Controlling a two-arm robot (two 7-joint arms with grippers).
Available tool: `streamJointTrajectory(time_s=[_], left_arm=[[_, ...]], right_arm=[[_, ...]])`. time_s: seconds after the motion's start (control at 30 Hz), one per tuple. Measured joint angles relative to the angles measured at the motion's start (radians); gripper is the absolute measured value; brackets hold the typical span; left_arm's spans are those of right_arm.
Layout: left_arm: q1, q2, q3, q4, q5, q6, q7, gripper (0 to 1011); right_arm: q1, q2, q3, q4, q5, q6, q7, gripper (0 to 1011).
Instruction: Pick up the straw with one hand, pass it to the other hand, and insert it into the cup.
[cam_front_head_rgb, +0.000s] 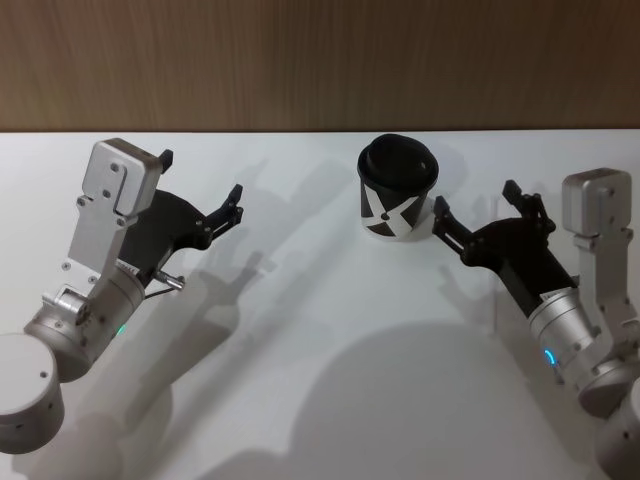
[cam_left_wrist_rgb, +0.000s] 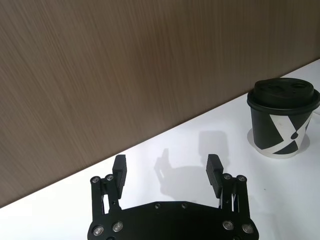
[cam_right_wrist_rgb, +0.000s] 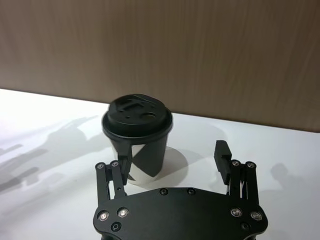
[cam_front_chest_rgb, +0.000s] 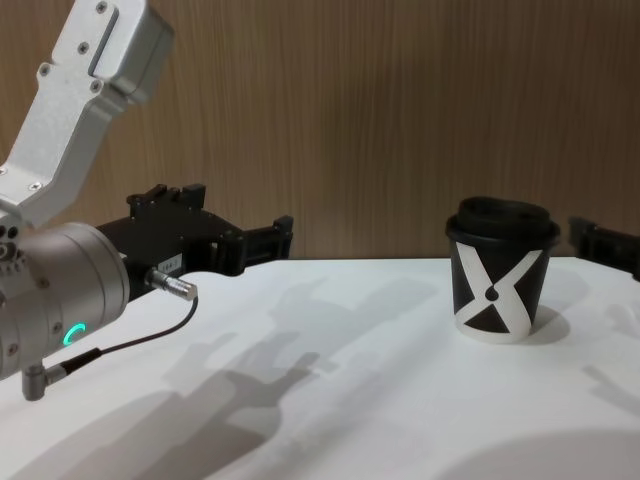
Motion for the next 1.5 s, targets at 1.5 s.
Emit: streamJointTrajectory(time_s=[1.5], left_arm=[[0.0, 0.0, 0.0, 0.0, 0.0, 0.0, 0.0, 1003]], right_arm=[[-0.059, 0.019, 0.059, -0.053, 0.0, 0.298, -0.001, 1001]])
